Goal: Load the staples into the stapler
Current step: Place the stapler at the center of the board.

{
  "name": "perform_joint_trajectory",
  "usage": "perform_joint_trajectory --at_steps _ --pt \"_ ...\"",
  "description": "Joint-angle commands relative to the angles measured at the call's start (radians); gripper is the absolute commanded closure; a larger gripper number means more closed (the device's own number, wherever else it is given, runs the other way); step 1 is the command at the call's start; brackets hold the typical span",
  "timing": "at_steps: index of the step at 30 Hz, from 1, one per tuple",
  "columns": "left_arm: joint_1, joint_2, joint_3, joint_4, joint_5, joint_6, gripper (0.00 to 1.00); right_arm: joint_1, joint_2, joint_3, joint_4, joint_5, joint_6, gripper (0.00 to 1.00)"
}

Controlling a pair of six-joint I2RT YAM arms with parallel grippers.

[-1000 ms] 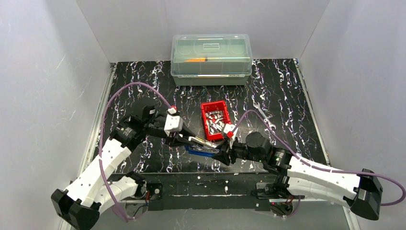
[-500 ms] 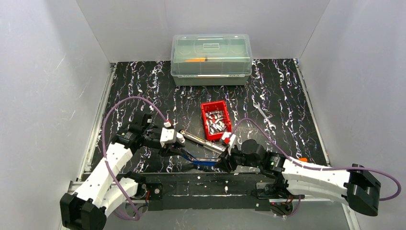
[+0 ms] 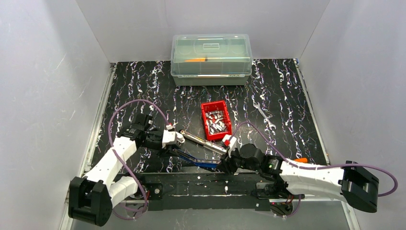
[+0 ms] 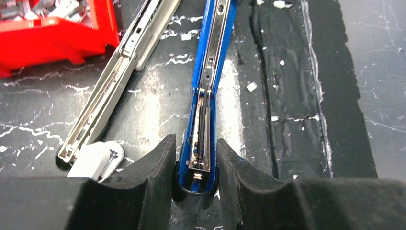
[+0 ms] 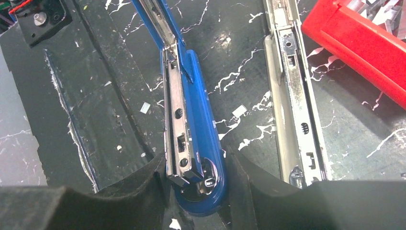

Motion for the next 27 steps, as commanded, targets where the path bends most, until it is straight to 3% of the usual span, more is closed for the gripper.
perform_joint_trajectory --at_steps 1,6,15,17,26,27 --pt "0.06 0.071 0.017 -0.048 -0.092 0.067 1.0 -0.009 -0.003 -0.02 0.017 0.14 0.062 0.99" --pt "0.118 0.15 0.03 -0.1 -0.136 0.157 1.0 -0.008 0.077 -0.004 0.039 0.117 0.061 0.99" --pt "0.125 0.2 0.058 -0.14 -0.202 0.227 1.0 -0.002 0.243 0.034 0.089 0.093 0.059 0.94" --pt "0.125 0.213 0.049 -0.139 -0.258 0.277 0.91 -0.002 0.249 0.034 0.096 0.095 0.061 0.93" --pt "0.124 0.306 0.034 -0.061 -0.362 0.403 0.89 -0.001 0.303 0.043 0.116 0.07 0.049 0.89" --pt "0.123 0.317 0.042 -0.06 -0.361 0.403 0.85 -0.001 0.313 0.047 0.119 0.064 0.045 0.89"
